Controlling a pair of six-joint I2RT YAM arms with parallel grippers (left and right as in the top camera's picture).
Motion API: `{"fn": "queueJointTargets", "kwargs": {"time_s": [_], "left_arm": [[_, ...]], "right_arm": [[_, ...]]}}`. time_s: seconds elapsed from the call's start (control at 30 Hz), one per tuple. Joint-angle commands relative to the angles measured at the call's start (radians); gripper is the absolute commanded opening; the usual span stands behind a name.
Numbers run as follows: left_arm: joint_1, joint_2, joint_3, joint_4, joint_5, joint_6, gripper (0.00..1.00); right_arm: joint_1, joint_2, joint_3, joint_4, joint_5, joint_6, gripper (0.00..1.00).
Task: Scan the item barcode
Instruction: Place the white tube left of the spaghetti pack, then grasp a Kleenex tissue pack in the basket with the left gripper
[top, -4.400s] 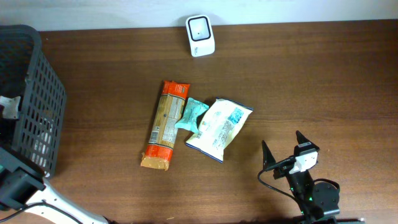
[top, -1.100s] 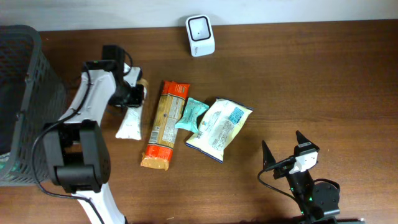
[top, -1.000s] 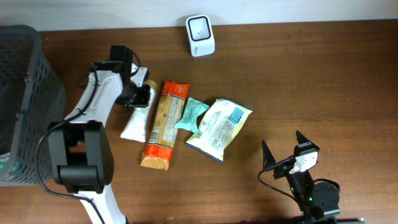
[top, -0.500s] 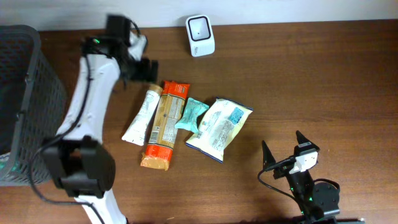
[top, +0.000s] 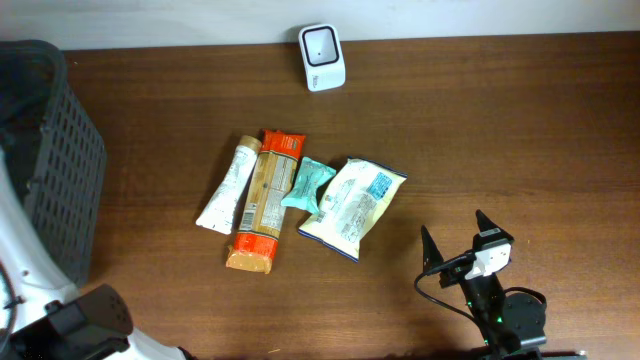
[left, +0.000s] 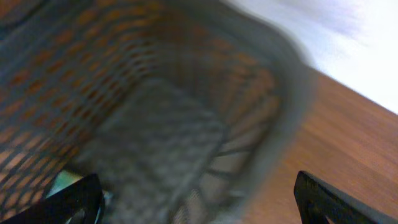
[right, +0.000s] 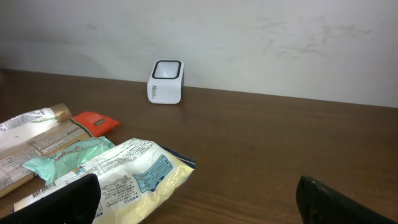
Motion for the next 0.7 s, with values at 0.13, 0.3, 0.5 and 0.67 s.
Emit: {"fn": "queueJointTargets", "kwargs": {"time_s": [0.13,0.3,0.5,0.67], "left_arm": [[0.204,0.0,-0.002,-0.027,-0.02,-0.032,0.93],[0.251,0.077,-0.016,-0.047,-0.033,-0.032,0.85],[0.281,0.165,-0.086,-0.055,-0.094,-0.033,0.67],[0.295,0.196,-0.249,0.005,-0.122,-0.04,0.67]], "right_arm": [[-0.008,-0.005,-0.005,-0.004,0.005,0.003,0.99],[-0.008,-0.005,-0.005,-0.004,0.005,0.003,0.99],[-0.008,-0.005,-0.005,-0.004,0.005,0.003,0.99],[-0.008,-0.005,-0.005,-0.004,0.005,0.003,0.99]]}}
